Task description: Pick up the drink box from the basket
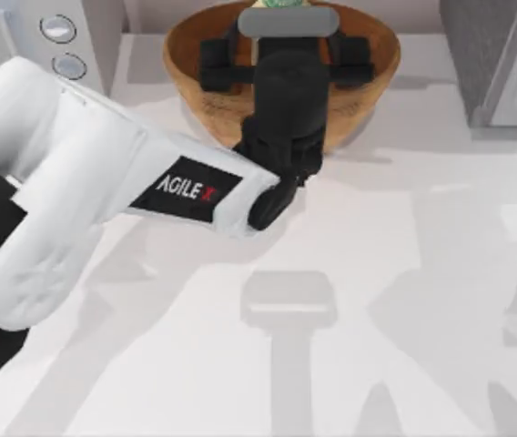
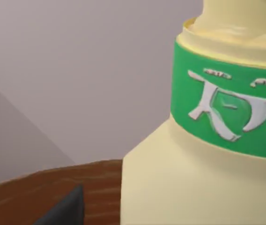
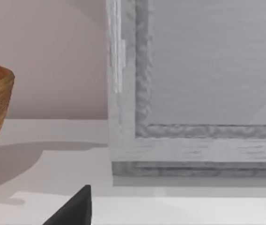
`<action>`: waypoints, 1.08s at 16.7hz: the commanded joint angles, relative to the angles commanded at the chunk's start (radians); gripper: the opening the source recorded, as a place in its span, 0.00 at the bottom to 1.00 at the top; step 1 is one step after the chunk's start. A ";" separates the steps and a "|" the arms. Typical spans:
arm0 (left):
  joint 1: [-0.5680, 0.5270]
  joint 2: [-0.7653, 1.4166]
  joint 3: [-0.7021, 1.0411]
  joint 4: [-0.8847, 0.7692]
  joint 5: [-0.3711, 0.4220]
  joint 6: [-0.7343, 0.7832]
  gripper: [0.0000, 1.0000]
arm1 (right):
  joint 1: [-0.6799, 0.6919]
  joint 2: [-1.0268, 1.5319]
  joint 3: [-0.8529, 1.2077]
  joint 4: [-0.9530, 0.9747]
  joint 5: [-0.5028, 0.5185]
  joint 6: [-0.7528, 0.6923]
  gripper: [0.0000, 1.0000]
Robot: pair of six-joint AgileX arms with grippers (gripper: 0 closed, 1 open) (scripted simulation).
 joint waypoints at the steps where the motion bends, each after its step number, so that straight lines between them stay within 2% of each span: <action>1: 0.008 0.017 0.032 -0.014 0.008 0.000 1.00 | 0.000 0.000 0.000 0.000 0.000 0.000 1.00; 5: 0.035 0.073 0.135 -0.063 0.036 -0.001 1.00 | 0.000 0.000 0.000 0.000 0.000 0.000 1.00; 10: 0.038 0.079 0.145 -0.067 0.039 -0.001 1.00 | 0.000 0.000 0.000 0.000 0.000 0.000 1.00; 18: 0.038 0.079 0.145 -0.067 0.039 -0.001 0.40 | 0.000 0.000 0.000 0.000 0.000 0.000 1.00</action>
